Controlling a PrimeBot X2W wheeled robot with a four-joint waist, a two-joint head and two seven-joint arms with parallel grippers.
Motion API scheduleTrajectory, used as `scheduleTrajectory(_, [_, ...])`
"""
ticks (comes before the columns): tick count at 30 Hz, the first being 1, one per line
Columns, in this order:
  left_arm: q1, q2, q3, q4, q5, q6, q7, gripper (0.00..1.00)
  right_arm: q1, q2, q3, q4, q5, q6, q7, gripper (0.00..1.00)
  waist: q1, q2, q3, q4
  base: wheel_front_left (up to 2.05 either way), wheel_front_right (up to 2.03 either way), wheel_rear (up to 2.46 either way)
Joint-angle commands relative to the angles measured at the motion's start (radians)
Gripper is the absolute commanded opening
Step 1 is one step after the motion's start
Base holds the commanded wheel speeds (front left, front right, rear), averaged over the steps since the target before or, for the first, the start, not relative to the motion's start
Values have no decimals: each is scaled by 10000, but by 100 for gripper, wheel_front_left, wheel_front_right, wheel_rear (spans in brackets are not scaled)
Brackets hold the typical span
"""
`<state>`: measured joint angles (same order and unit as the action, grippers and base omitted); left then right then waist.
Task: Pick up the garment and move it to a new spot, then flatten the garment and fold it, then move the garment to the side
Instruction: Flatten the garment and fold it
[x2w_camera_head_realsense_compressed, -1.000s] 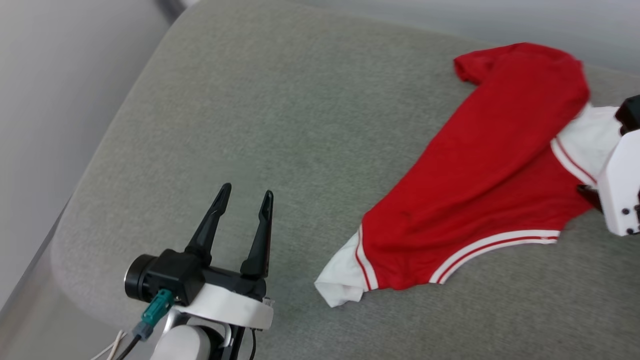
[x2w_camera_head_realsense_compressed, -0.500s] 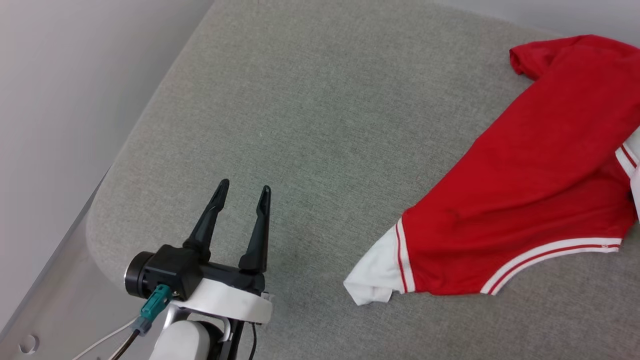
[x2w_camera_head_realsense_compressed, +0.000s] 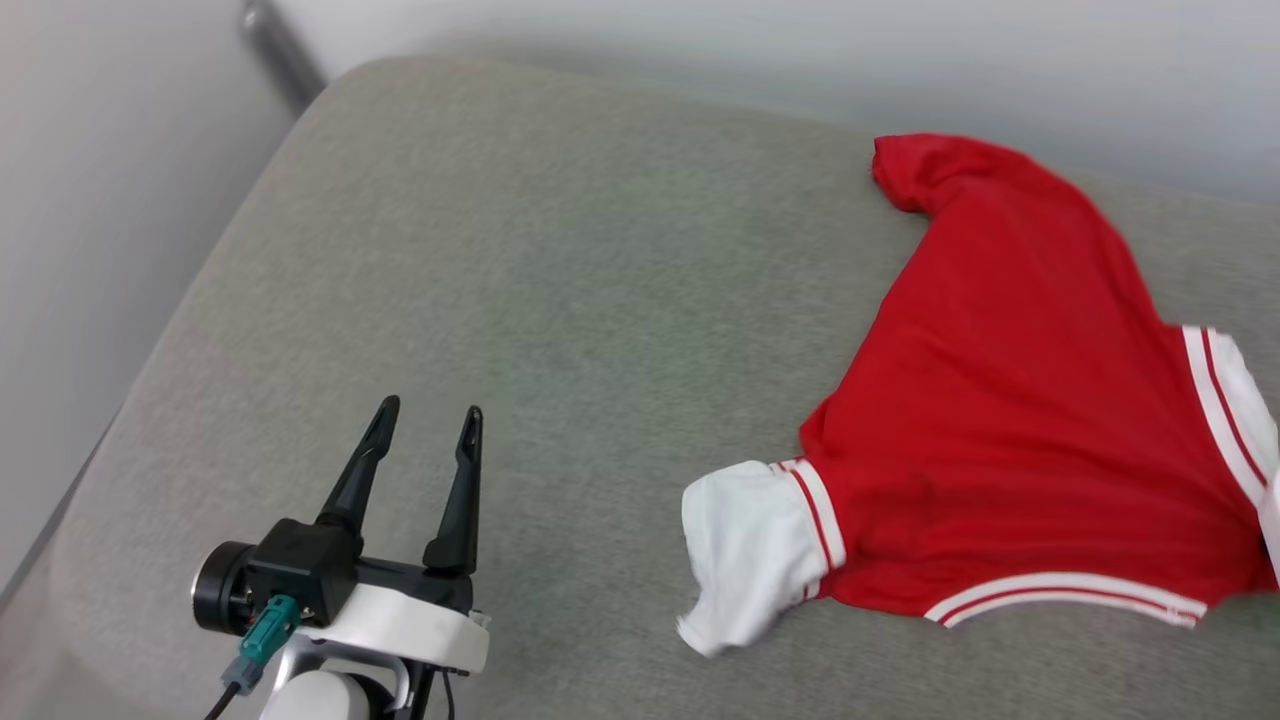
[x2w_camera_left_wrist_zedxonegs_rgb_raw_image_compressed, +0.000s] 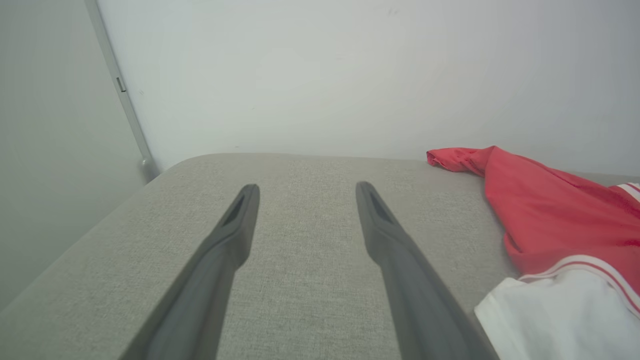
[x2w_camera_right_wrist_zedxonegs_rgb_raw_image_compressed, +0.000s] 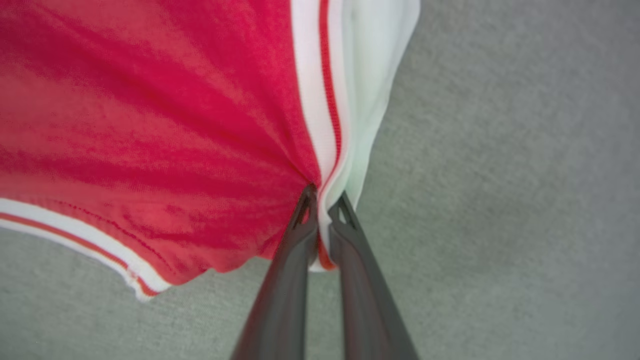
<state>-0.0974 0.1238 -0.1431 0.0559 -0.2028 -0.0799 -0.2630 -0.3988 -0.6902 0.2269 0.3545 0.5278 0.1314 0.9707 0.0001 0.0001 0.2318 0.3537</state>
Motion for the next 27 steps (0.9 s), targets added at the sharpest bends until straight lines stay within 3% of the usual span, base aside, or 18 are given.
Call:
scheduleTrajectory(1, [132,92,102,-21,59,-63,-26,100,609,-143,-127,-26,112,-12,-56,0,-1,-1,-616,-793,0,0,0])
scheduleTrajectory(7, [385,168,255,-17,107,-70,-26,100,1915,-240,-667,-457,-80,-12,-463,0,-1,-1,-876,-1574,0,0,0])
scheduleTrajectory(12, [450,206,272,84,118,-99,-26,100,2817,126,-1097,-807,-429,-12,-782,0,-1,-1,-934,-2047,0,0,0])
scheduleTrajectory(13, [454,202,258,110,103,-111,-26,100,2911,264,-1202,-859,-458,-12,-893,5,-1,-1,-936,-2122,0,0,0])
scheduleTrajectory(14, [456,206,228,136,109,-127,-26,100,3004,408,-1286,-950,-483,-11,-1069,65,-1,-1,-933,-2195,0,0,0])
scheduleTrajectory(15, [449,211,202,170,115,-140,-26,100,3044,555,-1420,-981,-526,-11,-1253,100,-1,-1,-936,-2264,0,0,0])
scheduleTrajectory(22, [453,156,70,249,-65,-209,-26,100,2879,1159,-1805,-1682,-511,-11,-3236,100,-1,-1,-1106,-2630,0,0,0])
scheduleTrajectory(27, [571,86,-105,195,-256,-257,9,100,2779,1546,-2175,-2871,-567,-11,-5961,100,-1,-1,-1290,-2847,0,0,0])
